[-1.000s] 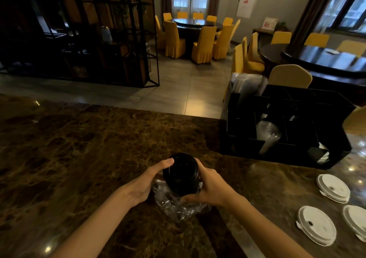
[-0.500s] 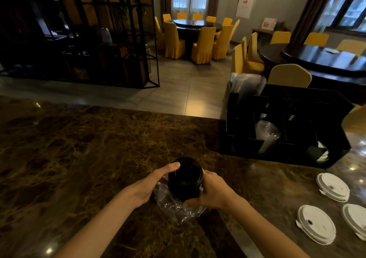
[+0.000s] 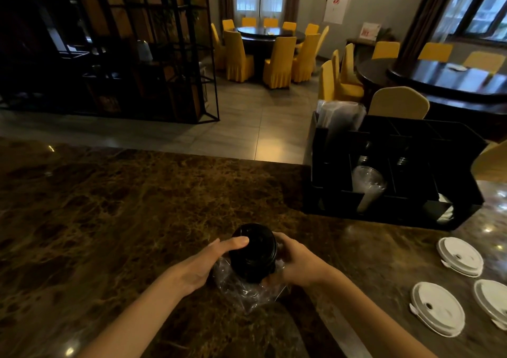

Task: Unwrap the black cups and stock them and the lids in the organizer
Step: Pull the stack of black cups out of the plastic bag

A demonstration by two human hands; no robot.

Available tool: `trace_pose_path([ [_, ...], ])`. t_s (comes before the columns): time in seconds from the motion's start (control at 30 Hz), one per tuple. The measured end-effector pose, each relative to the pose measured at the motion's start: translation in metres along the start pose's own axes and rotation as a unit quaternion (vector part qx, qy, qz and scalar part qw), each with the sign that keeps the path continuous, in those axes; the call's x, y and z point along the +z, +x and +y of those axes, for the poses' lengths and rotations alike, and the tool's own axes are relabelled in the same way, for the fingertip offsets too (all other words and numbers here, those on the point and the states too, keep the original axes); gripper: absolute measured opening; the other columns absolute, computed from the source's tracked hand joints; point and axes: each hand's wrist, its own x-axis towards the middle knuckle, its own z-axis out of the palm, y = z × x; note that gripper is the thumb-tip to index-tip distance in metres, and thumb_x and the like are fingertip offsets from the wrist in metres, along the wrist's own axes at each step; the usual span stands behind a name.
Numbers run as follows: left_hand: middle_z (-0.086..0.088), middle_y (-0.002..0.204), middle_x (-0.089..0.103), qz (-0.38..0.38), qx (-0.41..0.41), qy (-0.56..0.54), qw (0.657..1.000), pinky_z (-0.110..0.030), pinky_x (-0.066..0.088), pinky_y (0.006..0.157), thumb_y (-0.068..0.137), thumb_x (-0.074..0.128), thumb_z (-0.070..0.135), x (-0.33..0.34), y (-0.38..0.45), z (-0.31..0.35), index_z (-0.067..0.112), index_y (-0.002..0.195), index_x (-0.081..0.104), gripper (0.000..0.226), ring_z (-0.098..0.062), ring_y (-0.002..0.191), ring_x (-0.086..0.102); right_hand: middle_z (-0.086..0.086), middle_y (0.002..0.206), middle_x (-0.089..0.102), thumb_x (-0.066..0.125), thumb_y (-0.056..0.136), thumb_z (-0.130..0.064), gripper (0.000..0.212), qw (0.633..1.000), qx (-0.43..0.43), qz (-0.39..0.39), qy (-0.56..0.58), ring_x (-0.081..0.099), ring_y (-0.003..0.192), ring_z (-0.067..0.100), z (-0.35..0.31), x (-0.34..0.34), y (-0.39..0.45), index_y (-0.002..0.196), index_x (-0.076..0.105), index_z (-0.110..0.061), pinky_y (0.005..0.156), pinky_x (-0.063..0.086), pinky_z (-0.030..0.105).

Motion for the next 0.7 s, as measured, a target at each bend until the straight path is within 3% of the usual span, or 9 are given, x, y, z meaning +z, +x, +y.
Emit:
trace_pose_path([
  [0.07,-0.008,0.164,0.03,-0.008,0.003,-0.003,1.0,-0.051,0.024,0.124,0.045,0.087,0.075,-0.001,-0.004,0.001,0.022,0.157,0.033,0.135,-0.028,0.148,0.032,-0.007,0.146,0.052,0.099,0.065,-0.022,0.113,0.999,0.016,-0.015,0.048,0.051,0.135,0.012,0.002,-0.003,-0.001,0.156,0.033,-0.03,0.093,0.054,0.021],
  [0.2,-0.005,0.17,0.01,-0.011,-0.009,-0.006,1.0,-0.052,0.018,0.126,0.03,0.089,0.075,-0.002,-0.01,0.0,0.022,0.162,0.01,0.163,-0.026,0.155,0.015,-0.007,0.145,0.052,0.097,0.067,-0.02,0.106,0.998,0.002,-0.017,0.059,0.051,0.137,0.015,0.003,-0.001,-0.005,0.154,0.037,-0.03,0.106,0.054,0.033],
  [0.27,-0.004,0.171,0.005,-0.012,-0.009,0.01,1.0,-0.053,0.014,0.126,0.026,0.087,0.078,-0.001,-0.01,0.0,0.021,0.161,0.012,0.165,-0.025,0.156,0.01,-0.008,0.145,0.048,0.096,0.066,-0.028,0.102,0.999,-0.029,0.01,0.034,0.049,0.137,0.015,0.002,0.002,-0.008,0.151,0.041,-0.029,0.112,0.05,0.036],
  [0.37,-0.003,0.171,0.005,-0.021,0.004,0.057,0.998,-0.055,0.011,0.126,0.033,0.083,0.082,-0.002,-0.011,-0.001,0.027,0.156,0.03,0.145,-0.024,0.157,0.007,-0.013,0.14,0.044,0.095,0.066,-0.039,0.097,0.994,-0.102,0.018,-0.043,0.043,0.135,0.011,-0.002,0.004,-0.011,0.145,0.039,-0.048,0.117,0.042,0.035],
  [0.47,-0.003,0.172,0.001,-0.025,0.017,0.113,0.993,-0.054,0.001,0.127,0.04,0.077,0.085,-0.001,-0.013,0.0,0.041,0.134,0.052,0.107,-0.019,0.157,-0.008,-0.026,0.144,0.039,0.098,0.06,-0.047,0.105,0.994,-0.099,-0.041,-0.023,0.037,0.14,0.004,-0.008,-0.002,-0.015,0.137,0.031,-0.072,0.121,0.037,0.035],
  [0.5,-0.003,0.172,-0.001,-0.021,0.023,0.148,0.989,-0.054,-0.002,0.126,0.038,0.075,0.088,0.0,-0.013,-0.001,0.037,0.131,0.058,0.107,-0.016,0.156,-0.013,-0.026,0.149,0.037,0.099,0.058,-0.047,0.113,0.993,-0.093,-0.072,-0.005,0.035,0.144,0.004,-0.008,-0.005,-0.016,0.141,0.028,-0.071,0.123,0.034,0.037],
  [0.57,-0.003,0.172,-0.005,0.005,0.027,0.21,0.977,-0.057,-0.001,0.125,0.035,0.071,0.093,0.002,-0.015,0.001,0.036,0.136,0.058,0.117,-0.016,0.155,-0.018,-0.016,0.161,0.033,0.099,0.058,-0.044,0.129,0.985,-0.082,-0.146,0.037,0.032,0.151,0.008,-0.008,-0.013,-0.018,0.158,0.017,-0.05,0.126,0.031,0.04],
  [0.63,-0.002,0.171,-0.011,0.024,0.018,0.257,0.966,-0.06,0.002,0.124,0.038,0.07,0.091,0.005,-0.017,0.003,0.038,0.136,0.055,0.112,-0.021,0.154,-0.021,-0.008,0.163,0.033,0.092,0.066,-0.038,0.125,0.972,-0.077,-0.203,0.093,0.038,0.149,0.005,-0.009,-0.02,-0.019,0.162,0.012,-0.036,0.122,0.037,0.034],
  [0.7,0.001,0.169,-0.016,0.027,0.017,0.303,0.952,-0.06,0.006,0.123,0.042,0.071,0.088,0.008,-0.018,0.003,0.041,0.13,0.053,0.102,-0.023,0.153,-0.022,-0.008,0.16,0.035,0.091,0.064,-0.055,0.124,0.97,-0.042,-0.202,0.128,0.043,0.144,0.005,-0.015,-0.023,-0.019,0.162,0.017,-0.037,0.115,0.045,0.028],
])
